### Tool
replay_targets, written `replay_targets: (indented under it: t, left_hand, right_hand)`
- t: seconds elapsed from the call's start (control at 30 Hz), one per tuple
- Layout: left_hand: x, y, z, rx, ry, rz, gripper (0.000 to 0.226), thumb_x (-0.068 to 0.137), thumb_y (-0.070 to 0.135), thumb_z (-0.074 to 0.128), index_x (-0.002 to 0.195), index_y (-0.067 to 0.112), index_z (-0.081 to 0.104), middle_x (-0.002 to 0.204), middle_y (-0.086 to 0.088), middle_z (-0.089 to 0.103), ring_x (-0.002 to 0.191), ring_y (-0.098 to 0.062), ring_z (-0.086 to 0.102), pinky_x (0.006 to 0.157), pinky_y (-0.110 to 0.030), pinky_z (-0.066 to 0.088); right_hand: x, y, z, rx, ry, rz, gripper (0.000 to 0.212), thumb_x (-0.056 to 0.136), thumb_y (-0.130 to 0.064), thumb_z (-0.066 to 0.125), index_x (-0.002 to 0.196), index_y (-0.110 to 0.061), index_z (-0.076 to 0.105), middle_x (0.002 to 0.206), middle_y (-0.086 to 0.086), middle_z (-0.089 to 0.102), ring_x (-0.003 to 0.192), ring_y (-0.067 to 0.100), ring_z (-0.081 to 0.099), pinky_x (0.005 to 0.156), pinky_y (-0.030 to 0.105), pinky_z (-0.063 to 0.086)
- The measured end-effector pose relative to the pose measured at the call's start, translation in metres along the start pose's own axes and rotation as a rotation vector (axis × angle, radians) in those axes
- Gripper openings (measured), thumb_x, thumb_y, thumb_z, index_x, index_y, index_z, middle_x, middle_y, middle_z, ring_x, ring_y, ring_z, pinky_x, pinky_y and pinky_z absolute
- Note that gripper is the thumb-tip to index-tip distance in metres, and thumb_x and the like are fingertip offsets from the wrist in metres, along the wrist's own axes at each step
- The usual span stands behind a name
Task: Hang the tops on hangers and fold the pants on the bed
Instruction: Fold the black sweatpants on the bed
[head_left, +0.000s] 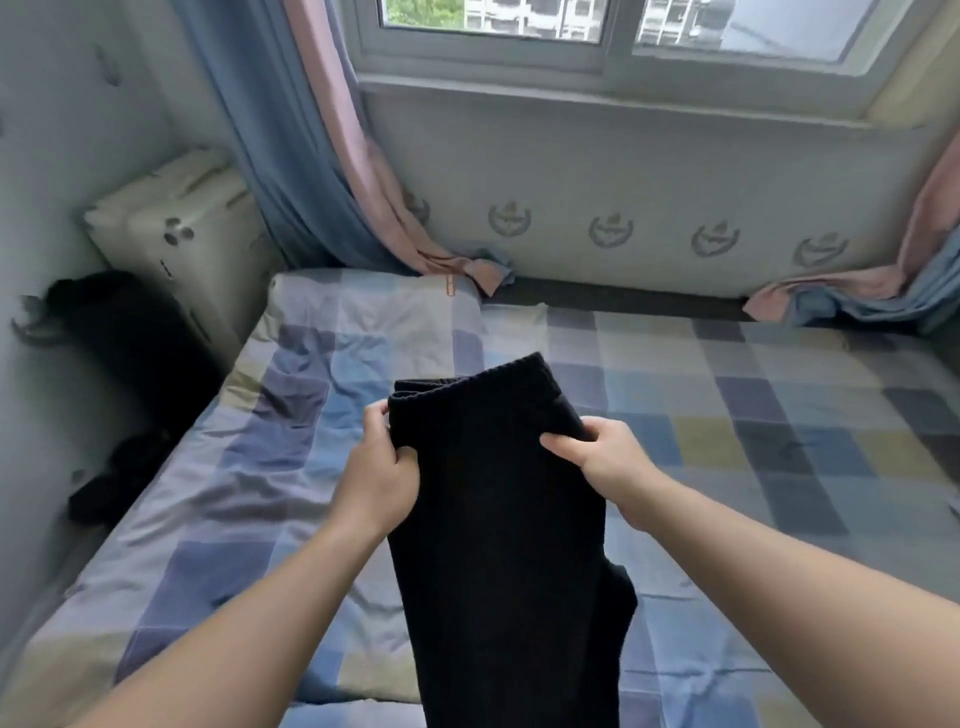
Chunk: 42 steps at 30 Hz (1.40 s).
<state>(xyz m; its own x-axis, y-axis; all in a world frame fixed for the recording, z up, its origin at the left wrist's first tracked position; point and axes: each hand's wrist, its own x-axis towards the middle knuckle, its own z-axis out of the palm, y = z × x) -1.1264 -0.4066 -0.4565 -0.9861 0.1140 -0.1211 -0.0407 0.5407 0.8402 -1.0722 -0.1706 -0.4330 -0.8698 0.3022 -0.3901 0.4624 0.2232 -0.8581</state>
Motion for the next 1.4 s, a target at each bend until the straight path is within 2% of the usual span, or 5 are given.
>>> replay_targets:
  t: [0.3, 0.47, 0.83, 1.03, 1.4]
  left_hand:
    - [0.169, -0.15, 0.083, 0.016, 0.035, -0.132, 0.032, 0.104, 0.025, 0.041, 0.135, 0.025, 0.035, 0.085, -0.007, 0.067, 0.079, -0.028, 0.065, 0.073, -0.048, 0.051]
    - [0.193, -0.212, 0.123, 0.089, -0.016, -0.211, 0.051, 0.103, 0.031, 0.046, 0.151, 0.018, 0.032, 0.146, -0.005, 0.049, 0.132, -0.026, 0.048, 0.105, -0.038, 0.037]
    - [0.052, -0.228, 0.175, 0.457, -0.282, -0.046, 0.06, 0.104, 0.047, 0.038, 0.159, 0.033, 0.017, 0.168, 0.01, 0.008, 0.154, -0.012, -0.004, 0.123, -0.038, 0.01]
    - [-0.037, -0.208, 0.183, 0.668, -0.366, 0.008, 0.066, 0.103, 0.054, 0.029, 0.159, 0.035, 0.0, 0.168, 0.009, -0.007, 0.154, -0.017, -0.012, 0.124, -0.042, 0.003]
    - [-0.246, -0.204, 0.206, 0.692, -0.437, -0.147, 0.069, 0.103, 0.055, 0.03, 0.16, 0.032, -0.001, 0.169, 0.003, -0.005, 0.154, -0.023, -0.008, 0.124, -0.045, 0.004]
  right_hand:
    - [0.207, 0.088, 0.085, -0.06, 0.136, 0.024, 0.032, 0.094, -0.039, 0.068, 0.091, -0.007, 0.068, 0.087, 0.011, 0.07, 0.084, 0.03, 0.068, 0.076, 0.039, 0.056]
    - [0.261, 0.143, 0.108, -0.155, 0.14, 0.152, 0.038, 0.098, -0.031, 0.06, 0.132, -0.013, 0.058, 0.123, 0.003, 0.061, 0.109, 0.025, 0.056, 0.092, 0.035, 0.045]
    - [0.15, 0.24, 0.119, -0.402, -0.185, 0.1, 0.06, 0.103, -0.042, 0.046, 0.158, -0.034, 0.022, 0.162, -0.008, 0.029, 0.149, 0.016, 0.027, 0.119, 0.038, 0.026]
    - [0.07, 0.283, 0.094, -0.787, -0.305, 0.007, 0.062, 0.103, -0.057, 0.027, 0.158, -0.044, 0.002, 0.168, -0.01, -0.003, 0.155, 0.017, -0.004, 0.124, 0.044, 0.006]
    - [-0.09, 0.352, 0.039, -0.875, -0.393, -0.004, 0.063, 0.103, -0.056, 0.029, 0.159, -0.039, 0.005, 0.169, -0.005, 0.003, 0.155, 0.021, 0.002, 0.123, 0.048, 0.01]
